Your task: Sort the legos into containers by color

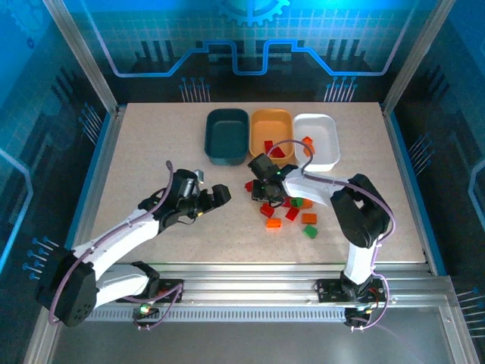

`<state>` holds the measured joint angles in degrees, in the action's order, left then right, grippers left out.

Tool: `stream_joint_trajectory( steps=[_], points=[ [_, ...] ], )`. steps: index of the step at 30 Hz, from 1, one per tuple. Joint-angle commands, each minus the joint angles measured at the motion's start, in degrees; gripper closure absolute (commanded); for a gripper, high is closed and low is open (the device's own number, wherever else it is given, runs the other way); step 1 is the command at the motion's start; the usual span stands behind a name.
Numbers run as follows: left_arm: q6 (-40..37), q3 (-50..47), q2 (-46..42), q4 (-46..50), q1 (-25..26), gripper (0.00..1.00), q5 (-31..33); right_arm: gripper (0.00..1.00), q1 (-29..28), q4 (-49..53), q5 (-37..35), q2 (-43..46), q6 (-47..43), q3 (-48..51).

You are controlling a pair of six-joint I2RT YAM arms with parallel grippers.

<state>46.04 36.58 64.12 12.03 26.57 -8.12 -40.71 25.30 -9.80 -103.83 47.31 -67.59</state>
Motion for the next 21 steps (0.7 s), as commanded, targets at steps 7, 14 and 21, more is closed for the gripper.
stream_joint_trajectory(
  steps=[7,14,21],
  points=[
    [-1.17,-0.45,-5.49,4.75,-9.86,0.01,0.39,0.71,-0.84,-1.90,-4.42,1.92,-8.20,-10.25],
    [6.74,-9.25,-5.51,-6.25,-18.79,0.01,-7.79,0.72,0.43,1.25,-8.55,-16.53,-16.63,-33.36],
    [5.33,-9.59,-6.88,-5.57,-18.92,0.01,-10.50,0.70,3.53,10.87,-5.13,-32.18,-16.59,-54.89]
  ],
)
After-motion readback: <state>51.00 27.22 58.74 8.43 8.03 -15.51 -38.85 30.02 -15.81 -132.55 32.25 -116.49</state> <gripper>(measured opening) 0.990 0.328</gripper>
